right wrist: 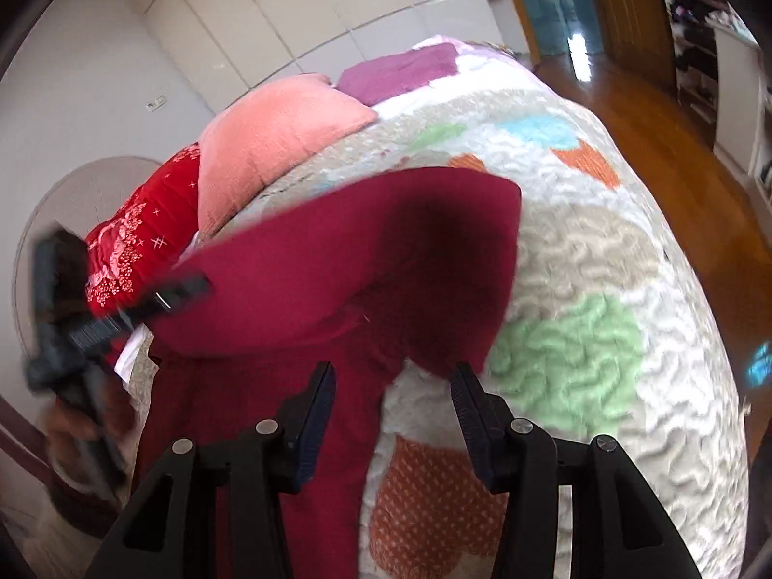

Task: Fold small clothes

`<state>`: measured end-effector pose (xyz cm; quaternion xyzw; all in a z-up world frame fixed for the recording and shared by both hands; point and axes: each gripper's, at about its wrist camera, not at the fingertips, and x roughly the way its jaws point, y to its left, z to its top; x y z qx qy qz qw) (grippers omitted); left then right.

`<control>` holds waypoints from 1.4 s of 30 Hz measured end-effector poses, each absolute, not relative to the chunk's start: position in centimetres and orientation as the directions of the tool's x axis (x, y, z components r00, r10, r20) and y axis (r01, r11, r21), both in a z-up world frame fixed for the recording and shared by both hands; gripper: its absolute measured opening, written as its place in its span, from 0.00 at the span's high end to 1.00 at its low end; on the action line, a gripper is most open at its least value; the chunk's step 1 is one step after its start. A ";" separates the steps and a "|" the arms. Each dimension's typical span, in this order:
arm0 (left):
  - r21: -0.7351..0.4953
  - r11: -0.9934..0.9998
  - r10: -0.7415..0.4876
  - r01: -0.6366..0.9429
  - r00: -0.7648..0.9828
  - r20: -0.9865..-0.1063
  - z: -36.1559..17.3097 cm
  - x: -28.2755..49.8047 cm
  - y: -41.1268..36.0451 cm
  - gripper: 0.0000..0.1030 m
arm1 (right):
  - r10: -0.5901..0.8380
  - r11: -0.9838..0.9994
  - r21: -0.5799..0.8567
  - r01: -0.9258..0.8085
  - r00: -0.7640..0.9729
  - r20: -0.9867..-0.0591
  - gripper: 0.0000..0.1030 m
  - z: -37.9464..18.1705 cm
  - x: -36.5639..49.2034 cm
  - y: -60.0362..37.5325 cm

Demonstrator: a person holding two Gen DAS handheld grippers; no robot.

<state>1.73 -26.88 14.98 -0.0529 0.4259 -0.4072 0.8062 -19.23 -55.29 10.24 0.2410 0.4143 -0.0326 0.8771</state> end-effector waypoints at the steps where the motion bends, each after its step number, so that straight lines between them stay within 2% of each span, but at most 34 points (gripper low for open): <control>1: -0.434 0.684 -0.690 0.586 0.327 -0.646 16.1 2.9 -25.6 0.89 | 0.146 0.889 0.391 0.239 0.661 -0.736 0.53 10.5 -18.4 -54.8; 4: -0.369 0.769 -0.608 0.522 0.416 -0.676 17.4 5.6 -21.8 0.89 | 0.139 0.907 0.363 0.213 0.663 -0.736 0.53 10.5 -16.4 -53.6; 6: -0.375 0.798 -0.578 0.472 0.422 -0.699 16.7 7.1 -19.1 0.89 | 0.139 0.919 0.343 0.193 0.656 -0.742 0.53 10.1 -14.8 -52.7; 9: -0.414 0.819 -0.555 0.398 0.364 -0.748 13.4 8.6 -16.0 0.90 | 0.177 0.921 0.354 0.163 0.633 -0.754 0.53 9.2 -12.7 -51.5; 15: -0.388 0.862 -0.486 0.327 0.316 -0.815 7.3 9.2 -14.1 0.89 | 0.104 0.948 0.271 0.165 0.647 -0.756 0.53 9.2 -10.2 -50.2; 17: -0.417 0.860 -0.498 0.293 0.308 -0.811 6.3 9.9 -13.7 0.86 | 0.056 0.966 0.190 0.174 0.577 -0.815 0.53 7.3 -8.4 -49.9; 19: -0.448 0.852 -0.517 0.270 0.306 -0.800 6.4 10.0 -13.0 0.86 | 0.052 0.963 0.178 0.204 0.506 -0.861 0.53 5.9 -7.3 -50.4; 21: -0.433 0.859 -0.508 0.273 0.349 -0.788 7.5 9.7 -12.9 0.81 | 0.075 0.949 0.225 0.219 0.538 -0.839 0.52 6.4 -7.6 -51.1; 23: -0.410 0.871 -0.489 0.270 0.405 -0.773 8.6 9.3 -12.4 0.66 | 0.056 0.943 0.236 0.235 0.587 -0.808 0.51 7.4 -8.0 -51.7; 25: -0.438 0.860 -0.510 0.263 0.414 -0.754 9.0 9.0 -11.9 0.55 | 0.059 0.939 0.250 0.238 0.603 -0.795 0.50 8.0 -8.3 -51.7; 26: -0.465 0.845 -0.535 0.265 0.404 -0.742 9.0 8.6 -11.6 0.54 | 0.091 0.935 0.277 0.222 0.605 -0.791 0.50 8.4 -8.5 -51.4; 28: -0.490 0.828 -0.561 0.273 0.392 -0.730 8.8 8.4 -11.7 0.54 | 0.206 0.930 0.351 0.110 0.635 -0.744 0.50 9.5 -9.5 -49.7; 30: -0.501 0.823 -0.569 0.270 0.389 -0.725 8.5 8.1 -11.8 0.53 | 0.264 0.933 0.359 0.013 0.651 -0.711 0.50 10.1 -10.6 -47.7; 33: -0.528 0.810 -0.587 0.255 0.367 -0.722 7.9 7.9 -12.1 0.53 | 0.266 0.958 0.271 -0.097 0.652 -0.709 0.51 10.3 -10.6 -44.2; 37: -0.551 0.785 -0.619 0.282 0.345 -0.705 7.9 7.7 -13.1 0.53 | 0.218 0.974 0.127 -0.187 0.623 -0.752 0.58 8.9 -8.3 -40.5; 39: -0.550 0.785 -0.619 0.284 0.331 -0.712 7.4 8.1 -13.8 0.57 | 0.196 0.976 0.095 -0.197 0.590 -0.783 0.60 7.6 -6.6 -39.6; 42: -0.530 0.799 -0.601 0.284 0.329 -0.729 7.0 8.5 -14.3 0.71 | 0.146 0.981 0.043 -0.190 0.576 -0.804 0.67 6.4 -5.2 -39.4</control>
